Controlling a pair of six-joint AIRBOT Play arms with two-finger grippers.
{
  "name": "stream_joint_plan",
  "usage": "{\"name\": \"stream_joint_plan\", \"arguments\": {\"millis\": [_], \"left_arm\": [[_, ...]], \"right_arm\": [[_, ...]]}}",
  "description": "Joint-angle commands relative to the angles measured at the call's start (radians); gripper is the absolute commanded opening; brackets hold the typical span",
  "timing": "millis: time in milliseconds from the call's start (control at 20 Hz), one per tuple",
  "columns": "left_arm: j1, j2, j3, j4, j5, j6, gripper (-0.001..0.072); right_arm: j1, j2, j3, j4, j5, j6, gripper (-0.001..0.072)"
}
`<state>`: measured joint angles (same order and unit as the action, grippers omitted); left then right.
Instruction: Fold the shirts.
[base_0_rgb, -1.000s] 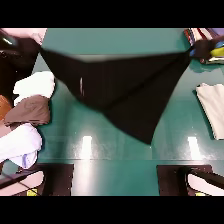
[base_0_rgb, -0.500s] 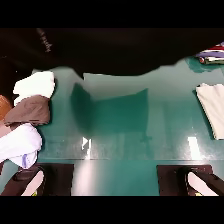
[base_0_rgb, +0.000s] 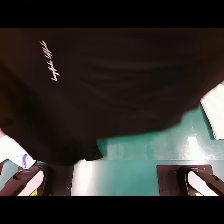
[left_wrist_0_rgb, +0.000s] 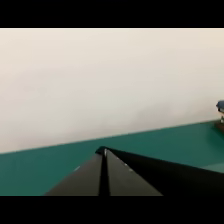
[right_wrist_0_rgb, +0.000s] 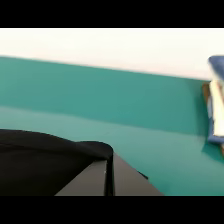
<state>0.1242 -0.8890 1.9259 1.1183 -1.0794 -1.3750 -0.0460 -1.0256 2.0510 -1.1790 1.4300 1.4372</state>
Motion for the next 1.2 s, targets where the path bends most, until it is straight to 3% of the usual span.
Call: {"name": "stream_joint_plan", "arguments": {"millis": [0, 200, 350, 550, 600, 650, 700, 750, 900, 1000, 1150], "left_arm": [[0.001, -0.198, 0.001, -0.001, -0.169, -0.031, 0.0021], [-0.026, -0.494, 0.001, -0.001, -0.269, -0.035, 0.0021], [-0.06, -0.709, 0.001, 0.001, -0.189, -0.031, 0.0021], [-0.065, -0.892, 0.001, 0.004, -0.11, -0.035, 0.0023], [-0.065, -0.906, 0.001, 0.006, -0.114, -0.039, 0.0117], [-0.065, -0.909, 0.001, 0.018, -0.12, -0.04, 0.0438], [-0.065, -0.904, 0.002, 0.041, -0.129, -0.055, 0.0551], [-0.06, -0.891, 0.002, 0.074, -0.151, -0.069, 0.0492], [-0.019, -0.826, 0.001, 0.087, -0.249, -0.069, 0.0496], [0.008, -0.779, -0.03, 0.088, -0.354, -0.079, 0.0496], [0.008, -0.61, -0.289, 0.126, -0.327, -0.084, 0.0496]], "right_arm": [[0.083, -0.123, -0.081, -0.002, 0.037, 0.002, 0.0013], [0.124, -0.333, -0.275, -0.003, -0.001, 0.001, 0.0013], [0.095, -0.486, -0.353, 0.001, -0.119, 0.001, 0.0013], [0.085, -0.644, -0.275, 0.0, -0.144, 0.0, 0.0014], [0.085, -0.673, -0.239, 0.001, -0.143, 0.0, 0.0017], [0.087, -0.694, -0.203, 0.012, -0.136, 0.0, 0.0119], [0.087, -0.712, -0.162, 0.029, -0.117, 0.001, 0.0324], [0.085, -0.716, -0.131, 0.041, -0.099, 0.001, 0.0345], [0.069, -0.671, -0.108, 0.039, 0.0, -0.007, 0.0345], [0.066, -0.594, -0.198, 0.024, 0.035, -0.031, 0.0345], [0.058, -0.449, -0.418, 0.027, 0.025, -0.052, 0.0345]]}}
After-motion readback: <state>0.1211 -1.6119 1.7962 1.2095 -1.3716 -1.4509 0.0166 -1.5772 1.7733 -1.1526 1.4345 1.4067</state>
